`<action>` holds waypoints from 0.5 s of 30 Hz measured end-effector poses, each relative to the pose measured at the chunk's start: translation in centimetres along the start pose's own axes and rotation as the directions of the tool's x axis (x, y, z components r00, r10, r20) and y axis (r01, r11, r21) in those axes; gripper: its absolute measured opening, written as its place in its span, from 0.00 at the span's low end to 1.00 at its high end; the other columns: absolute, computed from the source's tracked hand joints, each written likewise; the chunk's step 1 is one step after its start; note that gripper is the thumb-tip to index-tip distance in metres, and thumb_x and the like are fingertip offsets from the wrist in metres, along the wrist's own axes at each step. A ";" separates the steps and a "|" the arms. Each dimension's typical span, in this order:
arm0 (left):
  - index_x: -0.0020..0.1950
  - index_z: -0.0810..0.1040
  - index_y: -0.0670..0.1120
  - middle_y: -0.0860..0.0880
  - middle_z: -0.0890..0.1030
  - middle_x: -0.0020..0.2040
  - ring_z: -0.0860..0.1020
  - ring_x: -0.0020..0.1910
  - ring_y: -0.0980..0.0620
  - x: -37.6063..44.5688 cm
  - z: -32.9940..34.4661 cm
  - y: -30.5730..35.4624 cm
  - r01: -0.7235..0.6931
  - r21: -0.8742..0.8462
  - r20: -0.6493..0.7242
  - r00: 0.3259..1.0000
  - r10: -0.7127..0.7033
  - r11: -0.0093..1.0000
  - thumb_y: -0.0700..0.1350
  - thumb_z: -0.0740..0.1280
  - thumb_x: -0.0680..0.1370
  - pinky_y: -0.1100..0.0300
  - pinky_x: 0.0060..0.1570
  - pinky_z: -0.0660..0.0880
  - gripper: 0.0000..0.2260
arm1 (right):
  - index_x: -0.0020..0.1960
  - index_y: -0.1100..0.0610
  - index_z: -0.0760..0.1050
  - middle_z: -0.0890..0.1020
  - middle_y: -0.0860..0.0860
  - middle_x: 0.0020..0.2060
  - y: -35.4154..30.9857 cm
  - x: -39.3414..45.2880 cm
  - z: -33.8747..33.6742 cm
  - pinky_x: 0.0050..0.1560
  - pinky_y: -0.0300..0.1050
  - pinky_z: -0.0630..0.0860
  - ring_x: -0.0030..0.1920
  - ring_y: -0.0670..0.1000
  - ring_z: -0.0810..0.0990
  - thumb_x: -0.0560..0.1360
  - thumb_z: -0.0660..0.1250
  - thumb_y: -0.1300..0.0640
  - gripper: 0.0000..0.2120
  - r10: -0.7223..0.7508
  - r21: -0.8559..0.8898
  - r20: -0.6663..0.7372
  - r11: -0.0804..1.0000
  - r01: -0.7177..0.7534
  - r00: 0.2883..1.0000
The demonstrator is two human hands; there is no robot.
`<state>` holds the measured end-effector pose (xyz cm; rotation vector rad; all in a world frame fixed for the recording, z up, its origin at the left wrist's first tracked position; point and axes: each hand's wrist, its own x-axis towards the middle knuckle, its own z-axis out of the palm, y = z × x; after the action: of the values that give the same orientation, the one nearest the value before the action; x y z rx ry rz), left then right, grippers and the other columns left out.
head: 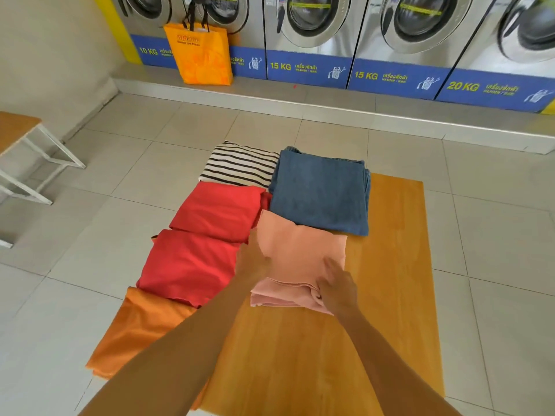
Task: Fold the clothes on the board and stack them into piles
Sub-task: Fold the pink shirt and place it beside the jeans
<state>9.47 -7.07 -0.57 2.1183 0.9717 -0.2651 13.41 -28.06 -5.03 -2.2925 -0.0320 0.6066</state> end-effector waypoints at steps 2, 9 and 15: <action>0.80 0.49 0.59 0.43 0.69 0.55 0.72 0.57 0.39 -0.7 0.8 -0.6 -0.031 0.036 0.003 1.000 0.031 0.999 0.42 0.67 0.72 0.48 0.59 0.71 0.42 | 0.77 0.47 0.66 0.77 0.57 0.63 0.1 0.1 0.1 0.58 0.49 0.73 0.60 0.59 0.78 0.78 0.63 0.56 0.28 0.000 0.006 -0.026 1.000 0.001 1.000; 0.79 0.55 0.56 0.40 0.71 0.63 0.74 0.60 0.40 -1.0 -0.1 -1.2 -0.046 -0.028 0.090 0.995 0.049 0.999 0.45 0.66 0.71 0.47 0.62 0.73 0.38 | 0.79 0.45 0.59 0.72 0.58 0.59 0.8 -1.6 0.8 0.52 0.46 0.69 0.51 0.55 0.72 0.83 0.59 0.52 0.26 -0.003 -0.008 -0.071 1.000 0.003 0.997; 0.74 0.68 0.51 0.52 0.77 0.61 0.76 0.63 0.47 -2.4 -2.7 -2.3 -0.101 -0.163 0.078 0.990 0.115 0.981 0.39 0.64 0.74 0.61 0.54 0.69 0.28 | 0.78 0.45 0.63 0.80 0.58 0.58 2.1 -1.0 1.5 0.49 0.44 0.69 0.51 0.57 0.77 0.82 0.59 0.48 0.24 0.002 -0.136 -0.090 0.991 -0.014 0.996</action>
<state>5.84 -5.52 1.16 1.9894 0.7975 -0.2161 11.58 -28.77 -6.90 -2.4514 -0.0212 0.5187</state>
